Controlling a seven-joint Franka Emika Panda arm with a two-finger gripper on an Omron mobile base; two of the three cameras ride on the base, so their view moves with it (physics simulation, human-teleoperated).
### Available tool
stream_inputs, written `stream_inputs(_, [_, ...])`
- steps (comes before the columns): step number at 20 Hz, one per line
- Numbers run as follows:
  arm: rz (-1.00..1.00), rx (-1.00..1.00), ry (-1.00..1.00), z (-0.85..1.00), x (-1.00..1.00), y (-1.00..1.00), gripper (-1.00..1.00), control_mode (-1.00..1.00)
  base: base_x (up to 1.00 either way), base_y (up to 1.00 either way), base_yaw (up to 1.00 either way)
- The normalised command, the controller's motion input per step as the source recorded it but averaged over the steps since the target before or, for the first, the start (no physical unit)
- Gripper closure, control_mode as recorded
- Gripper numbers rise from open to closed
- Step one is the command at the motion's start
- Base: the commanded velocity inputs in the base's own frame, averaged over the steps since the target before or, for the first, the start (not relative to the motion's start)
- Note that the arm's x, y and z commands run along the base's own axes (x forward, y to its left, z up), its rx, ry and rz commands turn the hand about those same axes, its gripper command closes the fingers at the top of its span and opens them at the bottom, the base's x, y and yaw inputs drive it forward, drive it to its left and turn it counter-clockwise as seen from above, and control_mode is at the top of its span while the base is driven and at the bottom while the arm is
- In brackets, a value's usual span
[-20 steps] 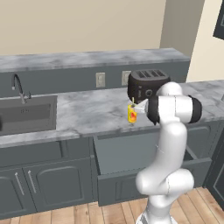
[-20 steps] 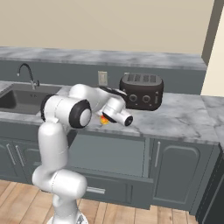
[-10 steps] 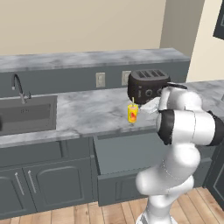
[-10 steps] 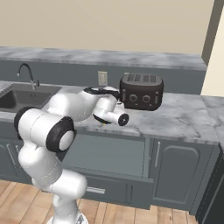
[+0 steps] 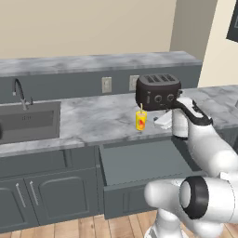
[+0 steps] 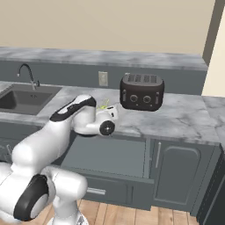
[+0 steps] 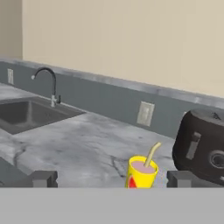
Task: Pick up the straw from the right drawer and put it inside the smoothie cup.
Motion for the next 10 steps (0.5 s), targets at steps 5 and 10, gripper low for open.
stream_inputs(5, [-0.10, -0.18, 0.00, 0.74, -0.80, 0.04, -1.00, -1.00, 0.00, 0.00, 0.00])
stream_inputs(10, [-0.07, -0.20, 0.02, 0.79, -0.68, 0.15, -1.00, -1.00, 0.00, 0.00, 0.00])
